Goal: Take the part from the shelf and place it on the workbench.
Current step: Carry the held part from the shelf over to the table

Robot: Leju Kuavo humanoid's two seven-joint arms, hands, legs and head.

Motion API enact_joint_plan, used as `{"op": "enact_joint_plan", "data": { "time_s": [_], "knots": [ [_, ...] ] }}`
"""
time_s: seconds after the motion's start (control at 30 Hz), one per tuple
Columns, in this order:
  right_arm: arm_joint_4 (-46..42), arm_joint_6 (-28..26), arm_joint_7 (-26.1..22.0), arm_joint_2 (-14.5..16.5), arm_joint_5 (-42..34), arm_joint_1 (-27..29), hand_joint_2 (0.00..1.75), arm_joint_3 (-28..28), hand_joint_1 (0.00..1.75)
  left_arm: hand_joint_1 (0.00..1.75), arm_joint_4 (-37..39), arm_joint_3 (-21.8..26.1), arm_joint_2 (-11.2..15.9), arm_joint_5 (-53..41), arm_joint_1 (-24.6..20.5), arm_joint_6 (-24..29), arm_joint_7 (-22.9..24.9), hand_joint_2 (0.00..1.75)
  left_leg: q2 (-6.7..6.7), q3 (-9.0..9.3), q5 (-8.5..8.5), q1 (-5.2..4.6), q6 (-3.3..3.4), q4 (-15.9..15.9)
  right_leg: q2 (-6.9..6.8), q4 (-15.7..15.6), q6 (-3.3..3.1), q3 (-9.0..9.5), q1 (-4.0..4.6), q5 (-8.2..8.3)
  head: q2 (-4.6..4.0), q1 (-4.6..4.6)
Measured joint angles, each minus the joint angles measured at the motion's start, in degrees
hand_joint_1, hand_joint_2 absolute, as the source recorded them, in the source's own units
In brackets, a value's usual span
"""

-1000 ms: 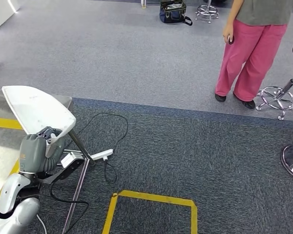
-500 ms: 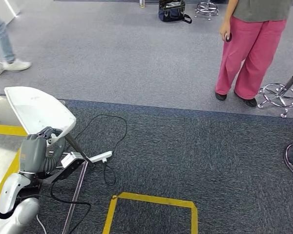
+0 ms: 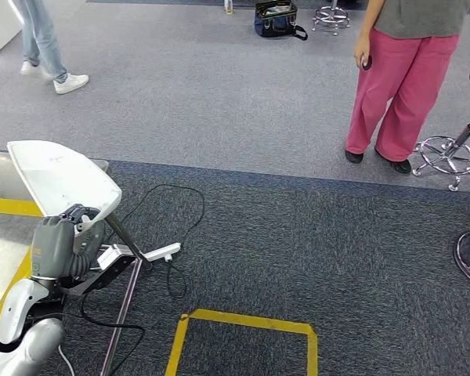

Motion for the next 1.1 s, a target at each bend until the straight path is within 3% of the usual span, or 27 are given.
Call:
{"op": "enact_joint_plan", "data": {
  "time_s": [1.1],
  "knots": [
    [0.02, 0.0, 0.0, 0.0, -0.11, -0.1, 0.0, 0.2, 0.0, 1.75, 0.0, 0.02, -0.17, 1.72, -0.01, -0.86, 0.07, 1.75, 0.0, -0.01, -0.05, -0.16, 0.07, 0.04, 0.0, -0.12, 0.05, 0.03, -0.11, 0.03, 0.0, 0.0]
  ]
}}
